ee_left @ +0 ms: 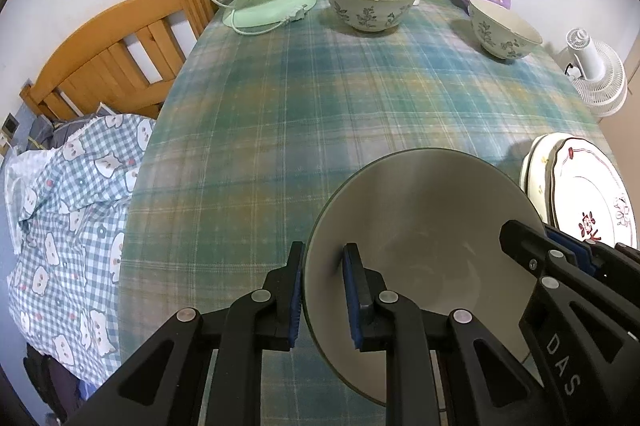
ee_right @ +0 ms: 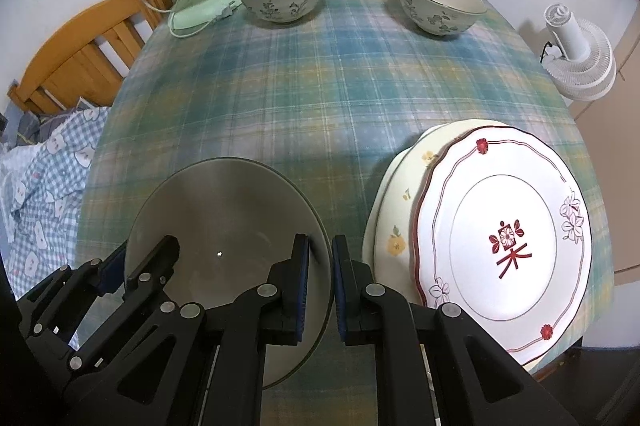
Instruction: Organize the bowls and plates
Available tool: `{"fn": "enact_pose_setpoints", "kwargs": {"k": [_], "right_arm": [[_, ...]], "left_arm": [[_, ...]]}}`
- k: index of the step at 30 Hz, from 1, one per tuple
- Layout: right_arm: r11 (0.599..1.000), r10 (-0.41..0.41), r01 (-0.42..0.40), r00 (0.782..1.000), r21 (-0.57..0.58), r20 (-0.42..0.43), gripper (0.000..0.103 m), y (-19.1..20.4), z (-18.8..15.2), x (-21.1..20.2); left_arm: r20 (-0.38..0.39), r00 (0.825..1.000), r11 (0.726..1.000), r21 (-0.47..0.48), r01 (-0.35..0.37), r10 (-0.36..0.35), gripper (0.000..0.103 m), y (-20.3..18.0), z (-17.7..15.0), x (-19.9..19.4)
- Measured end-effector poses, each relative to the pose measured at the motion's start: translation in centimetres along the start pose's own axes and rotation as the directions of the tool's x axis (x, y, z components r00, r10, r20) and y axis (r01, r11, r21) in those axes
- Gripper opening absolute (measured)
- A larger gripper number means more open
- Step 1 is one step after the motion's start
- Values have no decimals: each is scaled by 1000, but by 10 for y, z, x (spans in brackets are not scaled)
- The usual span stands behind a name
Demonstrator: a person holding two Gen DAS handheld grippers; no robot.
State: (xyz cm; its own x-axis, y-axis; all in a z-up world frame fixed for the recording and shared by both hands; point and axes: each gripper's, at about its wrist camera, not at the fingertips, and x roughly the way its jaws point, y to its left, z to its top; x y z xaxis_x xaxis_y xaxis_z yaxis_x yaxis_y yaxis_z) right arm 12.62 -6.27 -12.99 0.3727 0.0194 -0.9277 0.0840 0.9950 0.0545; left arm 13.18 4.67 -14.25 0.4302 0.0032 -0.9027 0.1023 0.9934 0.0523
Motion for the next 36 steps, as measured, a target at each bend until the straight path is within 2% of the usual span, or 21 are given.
{"fn": "enact_pose_setpoints", "kwargs": {"k": [3, 4, 6, 7, 8, 11, 14, 18, 23, 29, 34, 36], "right_arm": [[1000, 8, -8, 1000, -1, -4, 17, -1, 3, -1], [1000, 0, 0, 1000, -7, -4, 25, -1, 4, -2], [1000, -11, 11, 1000, -9, 10, 50, -1, 8, -7], [1000, -8, 8, 1000, -3, 21, 71, -2, 10, -10], [1000, -8, 8, 999, 6, 36, 79, -4, 11, -14], [998, -50, 48, 996, 33, 74, 81, -9, 20, -27], [998, -51, 48, 996, 47, 75, 81, -17, 33, -34], [996, -69, 62, 989, 56, 129, 81, -33, 53, -48], [997, -62, 55, 984, 48, 166, 81, -56, 79, -55], [999, -52, 52, 978, 8, 204, 81, -86, 115, -59], [1000, -20, 23, 974, -10, 227, 81, -117, 143, -55], [1000, -21, 24, 972, -12, 233, 81, -131, 155, -52]], "left_arm": [[-5, 1000, 1000, 9, 8, -8, 36, -1, 2, -2], [-7, 1000, 1000, 15, 3, -3, 38, -1, 3, -2], [-11, 1000, 1000, 16, 1, -1, 42, 0, 7, -4], [-7, 1000, 1000, 9, 10, -10, 46, 1, 10, -6], [1, 1000, 1000, 4, 18, -18, 55, 3, 13, -9], [36, 999, 1000, 29, 9, -10, 65, 2, 23, -18], [60, 998, 999, 47, 16, -18, 70, -3, 36, -25], [100, 994, 998, 60, 27, -33, 75, -18, 57, -34], [142, 990, 998, 61, 18, -26, 77, -42, 82, -43], [164, 986, 1000, 6, 19, -19, 78, -72, 115, -45], [190, 981, 1000, -12, -22, 24, 78, -99, 139, -45], [189, 982, 1000, -24, -12, 16, 78, -113, 150, -39]]}}
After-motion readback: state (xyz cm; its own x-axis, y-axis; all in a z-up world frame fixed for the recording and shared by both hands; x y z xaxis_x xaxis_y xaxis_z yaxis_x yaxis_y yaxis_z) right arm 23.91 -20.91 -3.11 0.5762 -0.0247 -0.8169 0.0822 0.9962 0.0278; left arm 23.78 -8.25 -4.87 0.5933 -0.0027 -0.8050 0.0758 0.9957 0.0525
